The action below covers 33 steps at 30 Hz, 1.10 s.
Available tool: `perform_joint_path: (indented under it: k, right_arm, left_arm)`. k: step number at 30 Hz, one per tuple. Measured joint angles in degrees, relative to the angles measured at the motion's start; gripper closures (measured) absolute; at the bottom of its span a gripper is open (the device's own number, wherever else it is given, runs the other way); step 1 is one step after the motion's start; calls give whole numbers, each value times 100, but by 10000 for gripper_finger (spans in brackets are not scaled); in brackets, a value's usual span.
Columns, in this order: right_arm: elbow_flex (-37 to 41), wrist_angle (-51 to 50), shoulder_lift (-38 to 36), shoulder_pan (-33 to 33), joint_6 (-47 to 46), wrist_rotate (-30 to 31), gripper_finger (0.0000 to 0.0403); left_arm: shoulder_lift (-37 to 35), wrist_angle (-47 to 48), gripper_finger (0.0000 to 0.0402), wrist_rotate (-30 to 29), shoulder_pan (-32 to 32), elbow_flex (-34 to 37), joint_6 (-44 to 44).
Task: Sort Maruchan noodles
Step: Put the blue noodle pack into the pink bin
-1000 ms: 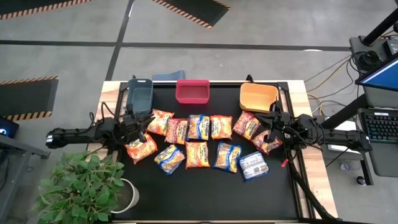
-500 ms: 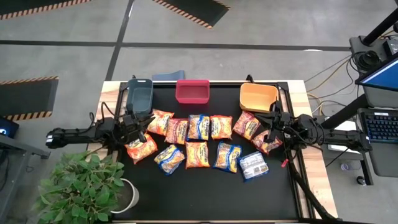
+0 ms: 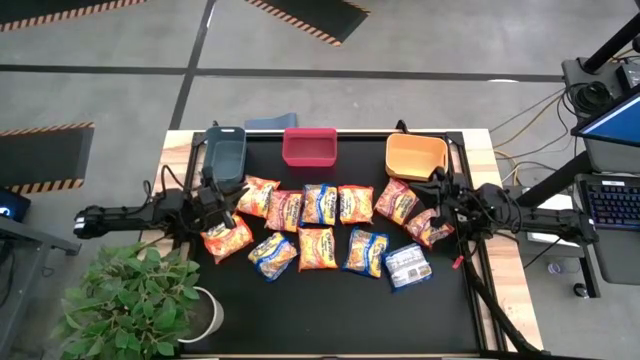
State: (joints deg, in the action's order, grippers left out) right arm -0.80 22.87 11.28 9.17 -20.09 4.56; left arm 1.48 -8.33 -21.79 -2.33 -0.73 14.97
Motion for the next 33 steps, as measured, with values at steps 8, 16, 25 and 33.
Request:
perform_joint_path:
  k: [8,16,25,33]
  right_arm:
    - [2,18,310,-2,-201,2,394]
    - [1,315,657,-2,-184,2,394]
    - [2,561,1029,-2,-253,0,394]
    - [1,1056,1192,-2,-250,1,394]
  left_arm:
    - [-2,-1008,363,-163,-4,2,-2775]
    - [204,-1930,363,-161,-3,2,-3363]
    - [1433,-3195,363,32,2,0,-3381]
    - [3167,-4064,363,29,2,-112,-3632]
